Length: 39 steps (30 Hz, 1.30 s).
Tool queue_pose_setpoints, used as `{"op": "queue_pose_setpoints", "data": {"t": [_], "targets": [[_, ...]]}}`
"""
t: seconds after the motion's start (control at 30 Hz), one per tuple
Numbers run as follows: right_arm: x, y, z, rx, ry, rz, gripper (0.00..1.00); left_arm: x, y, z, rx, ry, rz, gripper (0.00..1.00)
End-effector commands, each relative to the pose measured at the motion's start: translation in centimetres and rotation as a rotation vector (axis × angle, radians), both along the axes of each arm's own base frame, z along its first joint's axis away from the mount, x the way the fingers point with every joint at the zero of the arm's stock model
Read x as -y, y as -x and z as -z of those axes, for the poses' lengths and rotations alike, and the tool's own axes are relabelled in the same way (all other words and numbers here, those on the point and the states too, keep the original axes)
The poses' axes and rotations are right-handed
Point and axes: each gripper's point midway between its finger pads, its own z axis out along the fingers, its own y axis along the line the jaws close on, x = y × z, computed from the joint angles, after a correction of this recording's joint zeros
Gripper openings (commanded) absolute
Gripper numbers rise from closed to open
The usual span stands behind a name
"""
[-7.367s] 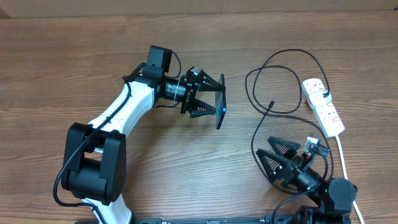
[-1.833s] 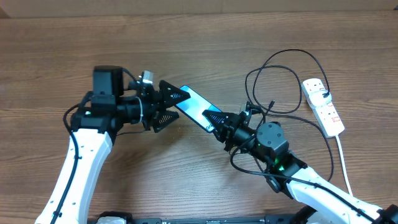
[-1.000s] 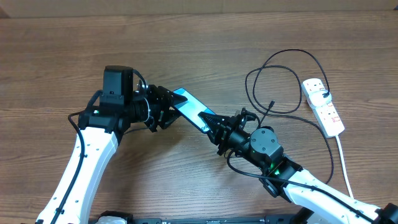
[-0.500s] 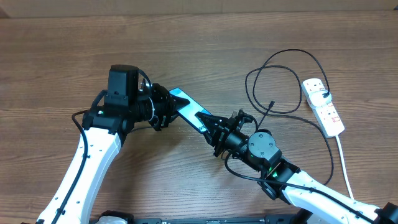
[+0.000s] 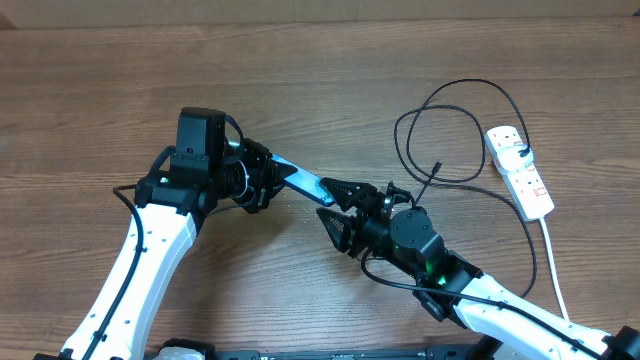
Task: Plug charger to phone and switch on socket
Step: 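Reach right gripper to the black cable's USB-C plug and grasp it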
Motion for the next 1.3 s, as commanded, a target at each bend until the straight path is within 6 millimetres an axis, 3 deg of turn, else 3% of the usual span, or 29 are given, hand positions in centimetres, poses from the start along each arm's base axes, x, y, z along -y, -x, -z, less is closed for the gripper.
{"op": "queue_pose_setpoints", "data": {"t": [0.0, 0.03, 0.13, 0.17, 0.27, 0.43, 0.67, 0.8, 0.87, 1.0, 1.1, 1.27], "targets": [[1.5, -1.0, 1.4, 0.131, 0.207, 0.027, 0.90, -1.4, -1.1, 0.5, 0.071, -0.106, -0.018, 0.04], [2.3, -1.4, 2.0, 0.159, 0.282, 0.053, 1.00, -1.7, -1.3, 0.6, 0.088, -0.122, -0.011, 0.04], [5.5, -2.9, 3.6, 0.259, 0.551, 0.141, 1.00, -2.4, -1.7, 0.6, 0.143, -0.153, 0.034, 0.04], [6.7, -3.7, 3.1, 0.423, 0.765, 0.115, 1.00, -3.0, -1.9, 0.5, 0.174, -0.165, 0.061, 0.04], [7.7, -4.6, 2.4, 0.581, 0.986, 0.058, 1.00, -3.6, -2.1, 0.6, 0.195, -0.146, 0.093, 0.04], [10.5, -5.6, 2.7, 0.418, 1.139, -0.002, 1.00, -3.5, -2.4, 1.6, 0.199, -0.068, 0.170, 0.04], [17.9, -6.9, 0.6, 0.117, 1.294, 0.012, 1.00, -0.1, -2.7, 3.2, 0.193, 0.203, 0.344, 0.04], [19.5, -7.5, 1.2, 0.116, 1.321, -0.036, 1.00, 1.2, -2.8, 3.4, 0.203, 0.336, 0.406, 0.04], [20.0, -7.6, 2.4, 0.110, 1.366, -0.070, 0.96, 1.6, -2.8, 3.5, 0.204, 0.366, 0.424, 0.04], [20.1, -7.4, 6.5, 0.053, 1.416, -0.166, 0.73, 1.8, -2.6, 3.4, 0.205, 0.374, 0.433, 0.04], [20.1, -7.7, 11.2, -0.040, 1.443, -0.239, 0.71, 1.8, -2.6, 3.3, 0.205, 0.376, 0.433, 0.04], [20.7, -6.9, 15.7, -0.180, 1.433, -0.275, 0.66, 1.9, -2.4, 3.1, 0.208, 0.391, 0.442, 0.04]]}}
